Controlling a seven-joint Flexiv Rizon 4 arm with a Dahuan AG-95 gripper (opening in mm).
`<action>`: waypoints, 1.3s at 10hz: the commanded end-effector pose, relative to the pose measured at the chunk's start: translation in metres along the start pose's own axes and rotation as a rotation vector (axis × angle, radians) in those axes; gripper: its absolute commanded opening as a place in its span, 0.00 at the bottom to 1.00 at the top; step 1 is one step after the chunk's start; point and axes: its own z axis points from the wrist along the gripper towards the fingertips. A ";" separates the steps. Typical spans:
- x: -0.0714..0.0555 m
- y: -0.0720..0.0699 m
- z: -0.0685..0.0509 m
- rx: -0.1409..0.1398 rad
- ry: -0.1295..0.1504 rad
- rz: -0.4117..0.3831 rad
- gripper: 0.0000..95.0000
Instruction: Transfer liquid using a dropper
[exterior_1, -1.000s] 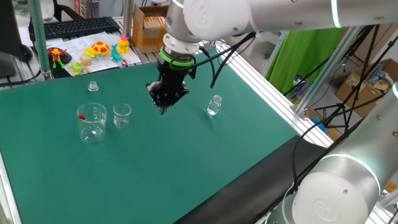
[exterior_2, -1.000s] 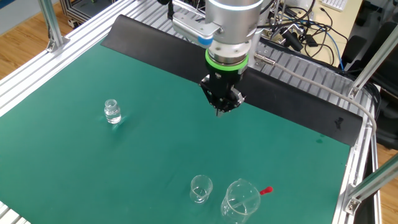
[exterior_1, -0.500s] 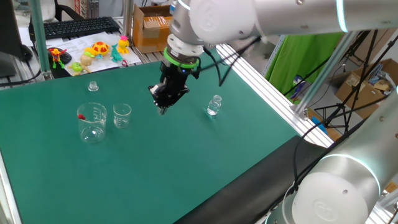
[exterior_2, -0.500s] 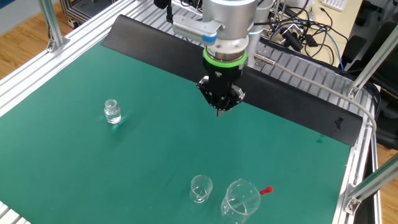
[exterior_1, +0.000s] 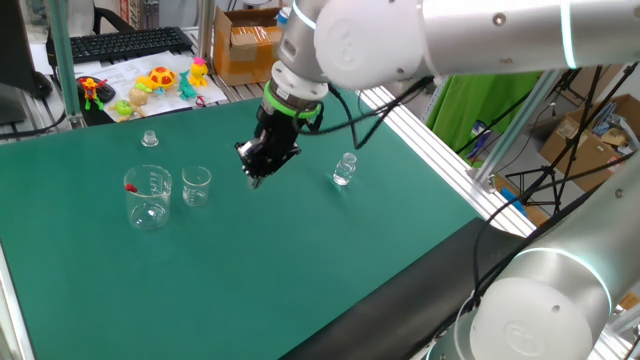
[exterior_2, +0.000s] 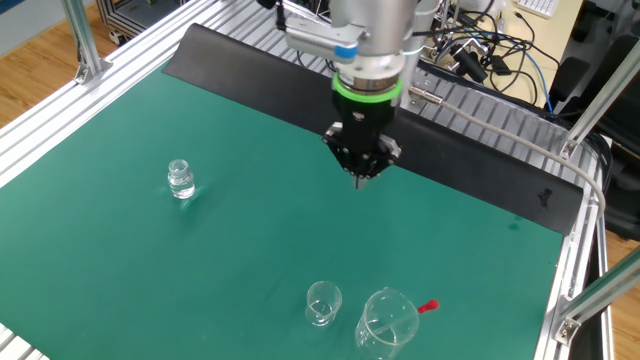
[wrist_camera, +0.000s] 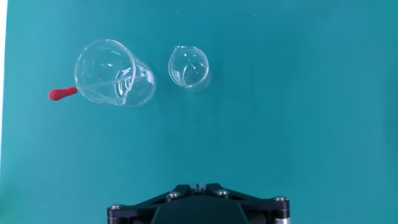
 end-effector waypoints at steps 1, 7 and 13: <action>0.008 0.018 0.006 0.051 0.006 0.082 0.00; 0.017 0.074 0.003 0.058 -0.001 0.160 0.00; 0.008 0.125 0.012 0.075 -0.013 0.204 0.00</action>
